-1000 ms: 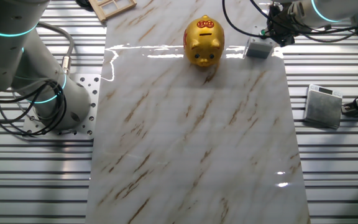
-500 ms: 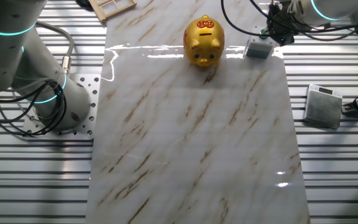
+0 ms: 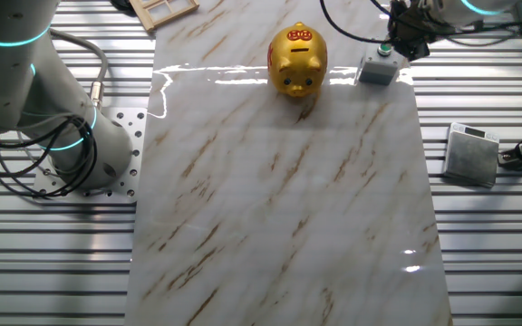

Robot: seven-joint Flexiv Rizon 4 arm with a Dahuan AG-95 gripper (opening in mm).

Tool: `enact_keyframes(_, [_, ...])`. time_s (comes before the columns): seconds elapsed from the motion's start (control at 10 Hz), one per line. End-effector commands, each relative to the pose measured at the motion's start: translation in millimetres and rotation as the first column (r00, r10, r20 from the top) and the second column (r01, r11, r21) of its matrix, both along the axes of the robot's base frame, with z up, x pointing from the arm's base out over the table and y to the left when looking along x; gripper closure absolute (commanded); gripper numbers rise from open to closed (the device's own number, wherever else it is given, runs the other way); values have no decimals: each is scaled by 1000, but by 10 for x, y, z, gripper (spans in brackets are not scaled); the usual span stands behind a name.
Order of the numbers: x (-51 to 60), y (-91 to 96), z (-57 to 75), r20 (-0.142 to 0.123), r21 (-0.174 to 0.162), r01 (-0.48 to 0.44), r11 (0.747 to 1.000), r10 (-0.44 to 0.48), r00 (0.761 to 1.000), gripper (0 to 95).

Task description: Drop coins into a piggy bank

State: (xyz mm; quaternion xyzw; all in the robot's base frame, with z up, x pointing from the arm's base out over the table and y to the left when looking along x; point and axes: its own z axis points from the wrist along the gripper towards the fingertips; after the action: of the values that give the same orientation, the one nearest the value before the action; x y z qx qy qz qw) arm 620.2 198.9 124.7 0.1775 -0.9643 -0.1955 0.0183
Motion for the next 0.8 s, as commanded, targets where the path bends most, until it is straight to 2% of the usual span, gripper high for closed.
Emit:
enact_keyframes(0.1, [-92,-48,142,9,-52,-18,998,19,1000,950])
enact_keyframes(0.5, [-245,-249,336,-7,-108,-3,994,2,1000,950])
enact_keyframes(0.8, [-323,-343,413,-14,-126,22,992,-24,1000,950])
